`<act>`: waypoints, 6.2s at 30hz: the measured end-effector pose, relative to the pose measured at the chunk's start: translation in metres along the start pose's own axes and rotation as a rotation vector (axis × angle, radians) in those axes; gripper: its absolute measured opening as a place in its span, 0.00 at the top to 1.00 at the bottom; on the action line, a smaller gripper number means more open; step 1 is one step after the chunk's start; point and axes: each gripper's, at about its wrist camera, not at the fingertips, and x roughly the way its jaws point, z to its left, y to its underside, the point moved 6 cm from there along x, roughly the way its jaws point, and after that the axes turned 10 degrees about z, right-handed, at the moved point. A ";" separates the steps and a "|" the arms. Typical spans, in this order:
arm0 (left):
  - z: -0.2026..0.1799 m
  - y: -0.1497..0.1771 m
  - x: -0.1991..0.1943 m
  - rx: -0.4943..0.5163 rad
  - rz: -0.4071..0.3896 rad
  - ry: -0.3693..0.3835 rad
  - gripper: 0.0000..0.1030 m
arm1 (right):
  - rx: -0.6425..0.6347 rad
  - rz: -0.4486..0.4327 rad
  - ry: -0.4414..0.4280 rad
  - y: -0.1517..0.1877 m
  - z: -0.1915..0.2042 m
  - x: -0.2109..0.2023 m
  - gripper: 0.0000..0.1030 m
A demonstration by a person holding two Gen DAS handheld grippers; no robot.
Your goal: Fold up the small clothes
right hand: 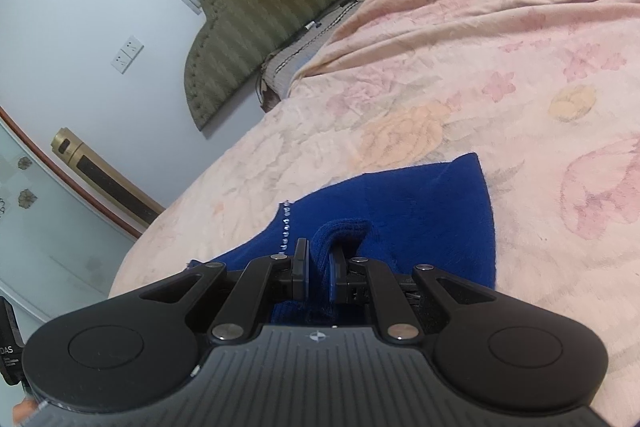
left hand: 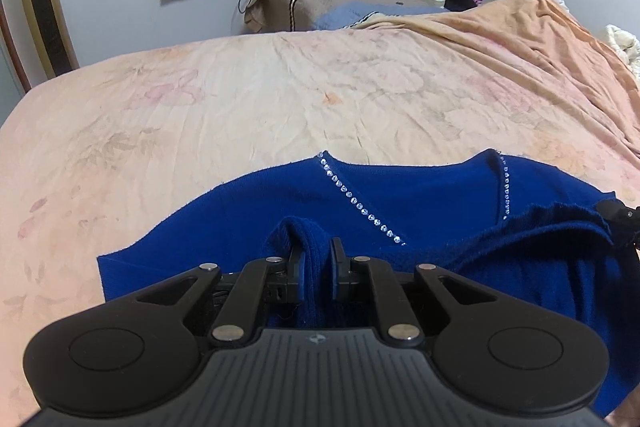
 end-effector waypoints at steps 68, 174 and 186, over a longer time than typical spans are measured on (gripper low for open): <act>0.053 0.161 -0.053 0.107 -0.078 0.110 0.57 | -0.402 0.037 0.317 0.118 0.004 -0.091 0.15; 0.121 0.042 0.025 -0.439 0.052 0.510 0.08 | -1.367 -0.080 0.377 0.275 0.222 0.055 0.11; 0.094 -0.012 0.057 -0.310 0.044 0.396 0.09 | -1.458 -0.106 0.340 0.279 0.249 0.096 0.45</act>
